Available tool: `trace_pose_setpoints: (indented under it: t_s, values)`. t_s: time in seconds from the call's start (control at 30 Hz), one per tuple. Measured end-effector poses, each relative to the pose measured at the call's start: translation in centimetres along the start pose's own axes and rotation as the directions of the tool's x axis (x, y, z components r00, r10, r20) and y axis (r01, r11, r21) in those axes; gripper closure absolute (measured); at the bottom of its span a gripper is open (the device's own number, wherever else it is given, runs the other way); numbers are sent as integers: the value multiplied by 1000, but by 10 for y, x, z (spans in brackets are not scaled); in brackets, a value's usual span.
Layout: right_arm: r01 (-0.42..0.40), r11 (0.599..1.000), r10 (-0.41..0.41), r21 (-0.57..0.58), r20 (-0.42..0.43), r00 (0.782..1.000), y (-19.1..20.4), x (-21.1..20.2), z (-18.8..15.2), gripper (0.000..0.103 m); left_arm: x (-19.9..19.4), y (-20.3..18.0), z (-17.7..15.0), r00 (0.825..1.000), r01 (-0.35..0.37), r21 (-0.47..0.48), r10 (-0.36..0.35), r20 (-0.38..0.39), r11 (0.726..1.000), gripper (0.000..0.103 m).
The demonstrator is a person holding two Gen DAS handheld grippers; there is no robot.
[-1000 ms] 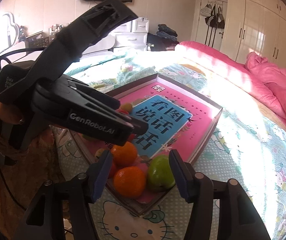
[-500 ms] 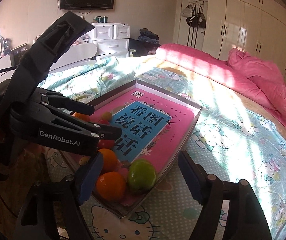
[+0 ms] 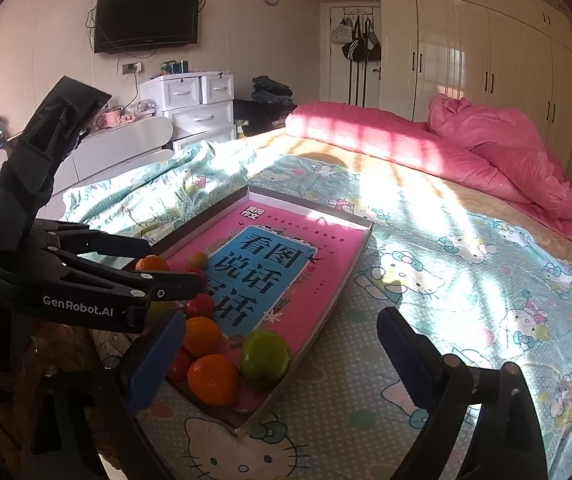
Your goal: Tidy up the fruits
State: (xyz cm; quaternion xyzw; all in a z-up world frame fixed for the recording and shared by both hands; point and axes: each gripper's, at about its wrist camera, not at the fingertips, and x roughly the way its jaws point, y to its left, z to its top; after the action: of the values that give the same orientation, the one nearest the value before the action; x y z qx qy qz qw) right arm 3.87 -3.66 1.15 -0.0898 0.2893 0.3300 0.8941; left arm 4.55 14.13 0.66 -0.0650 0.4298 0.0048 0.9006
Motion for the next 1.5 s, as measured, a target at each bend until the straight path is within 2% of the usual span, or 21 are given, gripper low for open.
trace_pose_setpoints:
  t_s: [0.17,0.43,0.7,0.97,1.5]
  values:
    - [-29,996,30,86,-8,1000,-8,-16,-6,1,-12,-9,-19,1000,-5,-20,4,-30,1000,20]
    - [-2,996,7,84,-49,999,-9,-38,-23,1,-31,-9,-55,998,-42,-97,37,-57,994,20]
    - [10,989,7,149,-115,993,-11,-52,-46,1,-46,-22,-78,997,-50,-116,44,-56,992,20]
    - [31,984,-6,173,-144,990,-17,-58,-58,1,-49,-30,-91,995,-69,-118,60,-77,991,20]
    - [23,990,-6,142,-120,993,-12,-62,-56,1,-52,-34,-93,996,-72,-113,65,-66,991,20]
